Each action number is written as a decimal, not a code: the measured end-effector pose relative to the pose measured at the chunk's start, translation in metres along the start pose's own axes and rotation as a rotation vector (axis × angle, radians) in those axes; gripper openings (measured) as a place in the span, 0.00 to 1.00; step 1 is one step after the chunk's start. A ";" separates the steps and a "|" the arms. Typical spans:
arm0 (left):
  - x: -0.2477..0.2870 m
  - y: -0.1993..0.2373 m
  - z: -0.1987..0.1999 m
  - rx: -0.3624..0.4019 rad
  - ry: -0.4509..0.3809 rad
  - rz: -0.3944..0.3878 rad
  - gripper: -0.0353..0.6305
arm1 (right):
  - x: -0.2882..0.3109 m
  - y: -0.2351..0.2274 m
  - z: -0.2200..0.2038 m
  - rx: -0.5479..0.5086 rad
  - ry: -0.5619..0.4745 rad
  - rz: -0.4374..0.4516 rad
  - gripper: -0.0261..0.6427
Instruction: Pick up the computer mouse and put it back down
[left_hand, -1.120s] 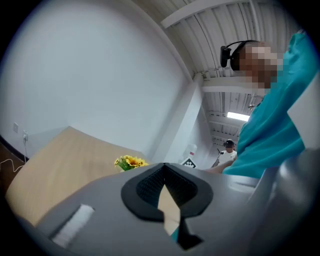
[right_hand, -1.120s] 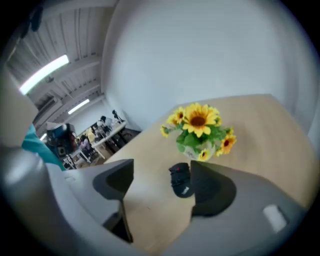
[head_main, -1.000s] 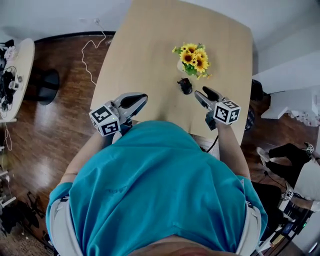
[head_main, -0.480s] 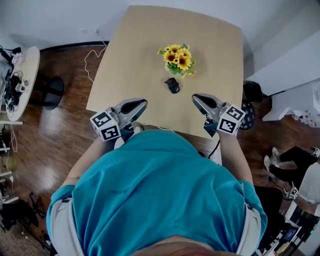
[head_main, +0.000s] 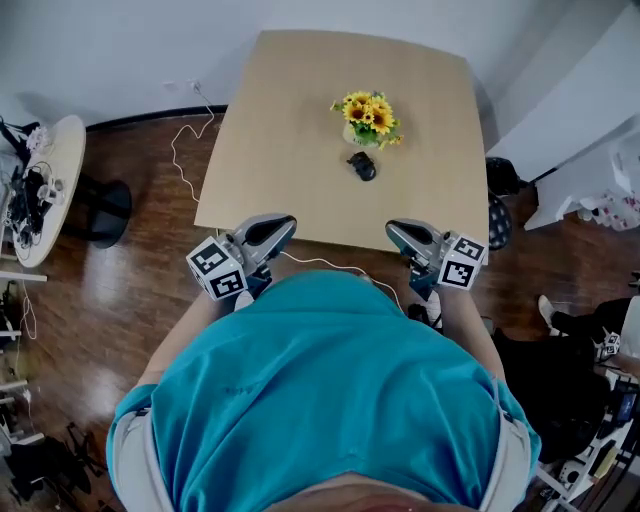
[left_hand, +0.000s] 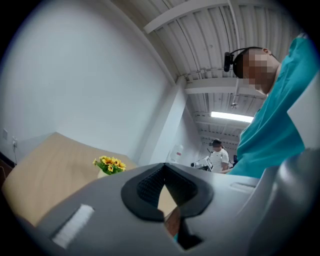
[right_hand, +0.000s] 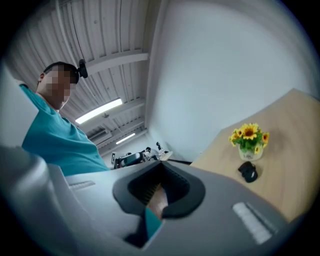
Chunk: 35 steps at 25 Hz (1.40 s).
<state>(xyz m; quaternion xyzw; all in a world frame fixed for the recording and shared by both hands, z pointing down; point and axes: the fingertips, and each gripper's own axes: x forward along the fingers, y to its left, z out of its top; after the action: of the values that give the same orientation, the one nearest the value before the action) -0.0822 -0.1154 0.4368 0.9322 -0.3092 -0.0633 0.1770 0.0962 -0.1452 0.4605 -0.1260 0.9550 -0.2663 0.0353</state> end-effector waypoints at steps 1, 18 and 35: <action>-0.018 -0.003 -0.006 0.006 0.014 -0.009 0.06 | 0.006 0.014 -0.009 0.011 -0.012 -0.016 0.04; -0.123 -0.073 -0.037 -0.002 -0.018 -0.099 0.06 | 0.012 0.157 -0.063 -0.033 0.002 -0.081 0.04; -0.040 -0.321 -0.143 -0.016 0.074 -0.081 0.06 | -0.235 0.227 -0.163 0.001 0.018 -0.055 0.04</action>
<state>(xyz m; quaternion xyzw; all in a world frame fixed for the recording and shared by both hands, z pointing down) 0.0959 0.1895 0.4511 0.9442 -0.2641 -0.0385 0.1931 0.2505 0.1845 0.4826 -0.1497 0.9514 -0.2686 0.0192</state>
